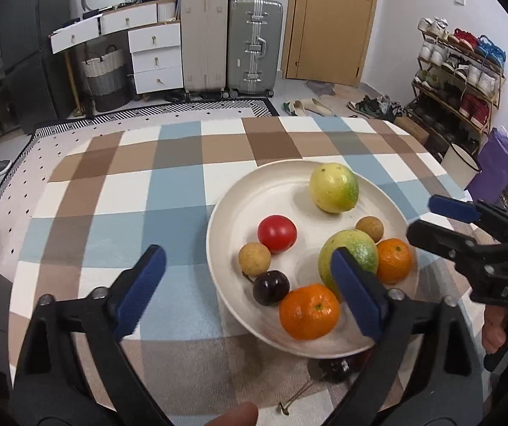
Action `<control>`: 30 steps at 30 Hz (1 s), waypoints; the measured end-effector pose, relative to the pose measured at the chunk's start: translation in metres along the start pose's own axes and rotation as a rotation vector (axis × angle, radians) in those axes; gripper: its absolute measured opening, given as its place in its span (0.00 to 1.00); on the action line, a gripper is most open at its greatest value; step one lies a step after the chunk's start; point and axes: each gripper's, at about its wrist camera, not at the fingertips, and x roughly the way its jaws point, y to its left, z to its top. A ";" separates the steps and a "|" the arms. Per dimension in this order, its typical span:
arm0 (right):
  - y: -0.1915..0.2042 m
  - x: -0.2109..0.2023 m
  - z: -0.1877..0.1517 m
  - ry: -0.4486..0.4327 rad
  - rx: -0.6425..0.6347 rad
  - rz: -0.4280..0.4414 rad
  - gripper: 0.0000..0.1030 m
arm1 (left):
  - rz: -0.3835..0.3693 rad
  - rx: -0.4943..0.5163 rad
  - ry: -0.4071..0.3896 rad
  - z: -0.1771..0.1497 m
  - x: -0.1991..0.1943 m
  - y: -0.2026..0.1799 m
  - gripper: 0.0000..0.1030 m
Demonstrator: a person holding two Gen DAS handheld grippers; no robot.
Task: Organize fruits
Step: 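Lower the brown fruits onto the plate and open both tools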
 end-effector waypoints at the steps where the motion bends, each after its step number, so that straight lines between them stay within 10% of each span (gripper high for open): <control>1: 0.000 -0.004 -0.001 -0.007 0.005 -0.006 0.93 | 0.004 -0.003 -0.008 -0.001 -0.006 0.000 0.99; 30: 0.019 -0.056 -0.056 0.022 -0.007 0.023 1.00 | 0.036 0.022 0.014 -0.062 -0.071 -0.016 0.99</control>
